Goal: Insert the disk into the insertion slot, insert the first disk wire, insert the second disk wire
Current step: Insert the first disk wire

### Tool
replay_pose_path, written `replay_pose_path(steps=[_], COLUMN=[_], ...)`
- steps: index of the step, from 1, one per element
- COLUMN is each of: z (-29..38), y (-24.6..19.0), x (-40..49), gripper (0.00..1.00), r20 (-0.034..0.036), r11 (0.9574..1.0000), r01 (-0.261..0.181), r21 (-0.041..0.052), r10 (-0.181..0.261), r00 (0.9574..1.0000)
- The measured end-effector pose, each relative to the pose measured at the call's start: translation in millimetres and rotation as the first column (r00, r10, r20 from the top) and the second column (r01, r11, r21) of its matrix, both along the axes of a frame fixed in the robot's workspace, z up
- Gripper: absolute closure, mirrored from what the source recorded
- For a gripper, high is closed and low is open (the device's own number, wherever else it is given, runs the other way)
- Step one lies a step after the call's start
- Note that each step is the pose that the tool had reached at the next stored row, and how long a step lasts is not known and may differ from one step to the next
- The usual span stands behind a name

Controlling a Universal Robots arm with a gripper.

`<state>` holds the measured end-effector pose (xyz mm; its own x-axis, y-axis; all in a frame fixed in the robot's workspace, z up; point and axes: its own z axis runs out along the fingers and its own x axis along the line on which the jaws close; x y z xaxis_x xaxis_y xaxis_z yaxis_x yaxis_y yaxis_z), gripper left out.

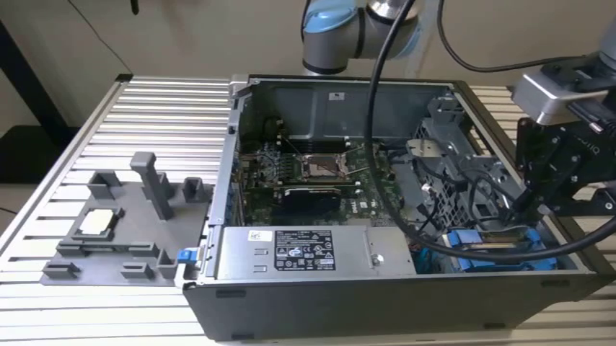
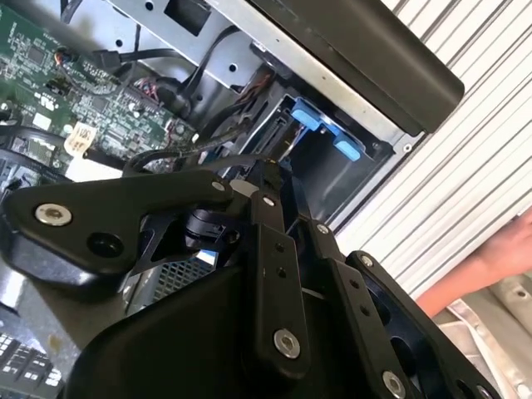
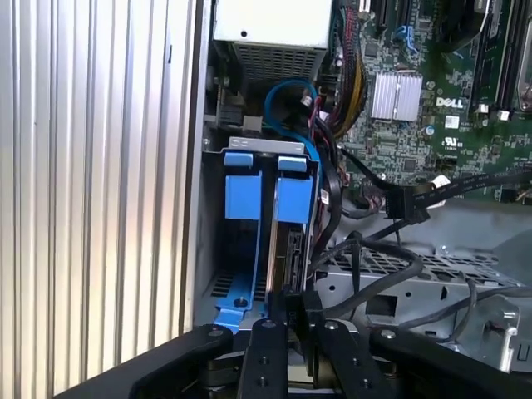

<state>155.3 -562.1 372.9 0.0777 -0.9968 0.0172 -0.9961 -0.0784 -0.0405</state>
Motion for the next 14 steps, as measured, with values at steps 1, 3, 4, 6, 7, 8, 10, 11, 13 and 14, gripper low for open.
replay_pose_path(steps=[1,3,4,6,7,8,10,11,13,14], z=[-0.8,-2.1,-2.8,-4.1,-4.8,-5.6,-6.8,-7.2,-8.3,-8.9], y=[0.0,-0.1,-0.1,-0.1,-0.1,-0.1,-0.1,-0.1,-0.3,-0.5], x=[1.2,3.0,3.8,5.2,5.9,6.7,7.6,7.9,8.5,8.7], gripper=[0.81,0.81,0.81,0.81,0.81,0.81,0.81,0.81,0.81,0.81], r20=[-0.006,-0.0168,-0.0223,-0.0316,-0.0365,-0.0414,-0.0456,-0.0461,-0.0471,-0.0474], r11=[1.0,1.0,1.0,1.0,1.0,1.0,1.0,0.9999,0.9997,0.9996], r01=[0.0,0.0,0.0,0.0,0.0,0.0,0.0,0.0,0.002,0.002], r21=[0.0002,-0.0001,-0.0001,-0.0003,-0.0002,-0.0001,0.0036,0.0102,0.0225,0.0273], r10=[0.0,0.0,0.0,0.0,0.0,0.0,0.0,0.0,0.0,-0.001], r00=[1.0,0.9999,0.9998,0.9995,0.9993,0.9991,0.999,0.9989,0.9989,0.9989])
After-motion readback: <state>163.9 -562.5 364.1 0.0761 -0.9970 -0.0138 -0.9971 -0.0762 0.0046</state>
